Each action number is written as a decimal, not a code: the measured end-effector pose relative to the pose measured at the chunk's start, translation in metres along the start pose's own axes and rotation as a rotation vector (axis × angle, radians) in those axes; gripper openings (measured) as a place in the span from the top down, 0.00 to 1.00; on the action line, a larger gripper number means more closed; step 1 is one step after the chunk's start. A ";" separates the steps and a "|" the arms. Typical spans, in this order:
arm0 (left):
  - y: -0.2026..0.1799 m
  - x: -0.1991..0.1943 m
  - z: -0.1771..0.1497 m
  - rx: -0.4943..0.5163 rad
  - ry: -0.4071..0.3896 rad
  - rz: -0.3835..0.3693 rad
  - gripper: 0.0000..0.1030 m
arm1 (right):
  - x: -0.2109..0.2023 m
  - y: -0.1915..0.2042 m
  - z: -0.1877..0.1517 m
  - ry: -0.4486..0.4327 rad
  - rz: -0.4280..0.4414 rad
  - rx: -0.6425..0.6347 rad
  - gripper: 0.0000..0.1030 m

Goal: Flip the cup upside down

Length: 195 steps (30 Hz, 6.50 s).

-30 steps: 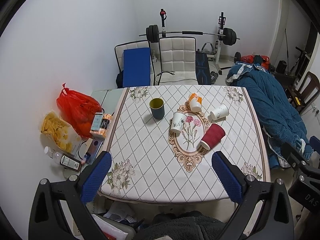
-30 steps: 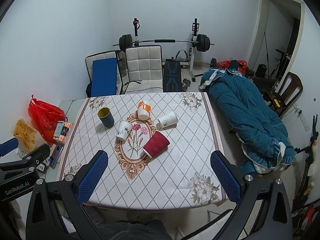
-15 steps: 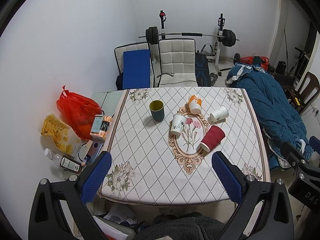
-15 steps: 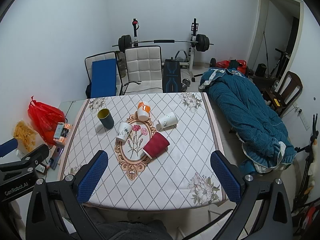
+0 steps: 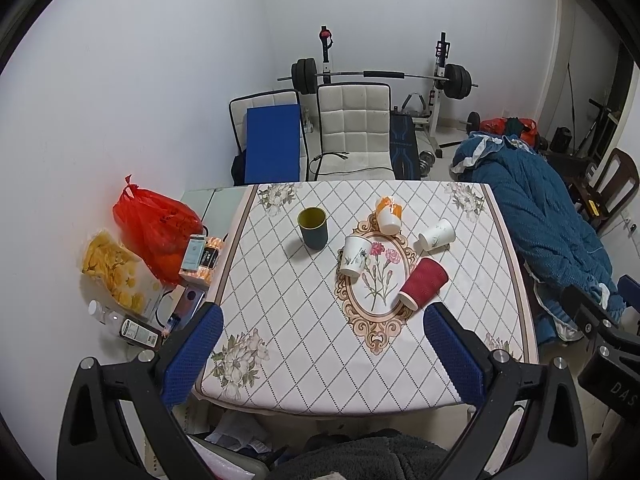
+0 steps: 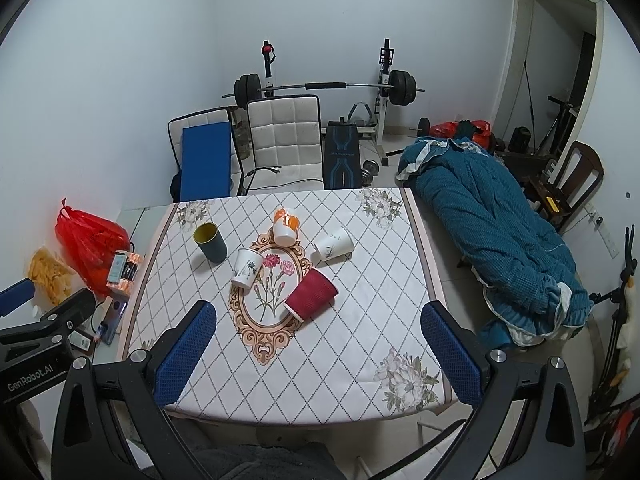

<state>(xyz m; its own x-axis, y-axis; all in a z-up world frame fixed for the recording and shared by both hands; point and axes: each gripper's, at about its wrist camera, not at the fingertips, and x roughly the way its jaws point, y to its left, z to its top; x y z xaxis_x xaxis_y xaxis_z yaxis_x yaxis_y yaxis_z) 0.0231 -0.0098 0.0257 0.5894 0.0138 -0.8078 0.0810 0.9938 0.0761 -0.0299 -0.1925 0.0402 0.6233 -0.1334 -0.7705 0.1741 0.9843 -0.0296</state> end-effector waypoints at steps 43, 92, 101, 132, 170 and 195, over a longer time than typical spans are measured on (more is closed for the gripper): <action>-0.061 0.150 -0.037 0.119 0.221 0.087 0.00 | 0.154 -0.055 -0.052 0.329 -0.063 0.086 0.00; -0.263 0.419 -0.020 0.758 0.566 -0.106 0.00 | 0.412 -0.165 -0.139 0.763 -0.285 0.248 0.00; -0.273 0.441 -0.027 0.780 0.595 -0.126 0.00 | 0.420 -0.179 -0.135 0.768 -0.297 0.264 0.00; -0.223 0.386 -0.011 0.534 0.545 -0.117 0.26 | 0.407 -0.153 -0.124 0.717 -0.223 0.197 0.00; -0.016 0.420 -0.137 -0.010 0.799 -0.073 0.24 | 0.388 -0.009 -0.168 0.762 -0.107 -0.046 0.00; -0.035 0.420 -0.132 0.059 0.759 -0.062 0.14 | 0.384 -0.004 -0.161 0.747 -0.124 -0.011 0.00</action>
<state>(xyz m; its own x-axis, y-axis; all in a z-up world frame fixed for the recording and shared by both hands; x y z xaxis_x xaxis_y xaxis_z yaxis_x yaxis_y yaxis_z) 0.1618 -0.0241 -0.3940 -0.1303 0.0513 -0.9901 0.1515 0.9880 0.0312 0.0861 -0.2293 -0.3577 -0.0838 -0.1329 -0.9876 0.1995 0.9688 -0.1473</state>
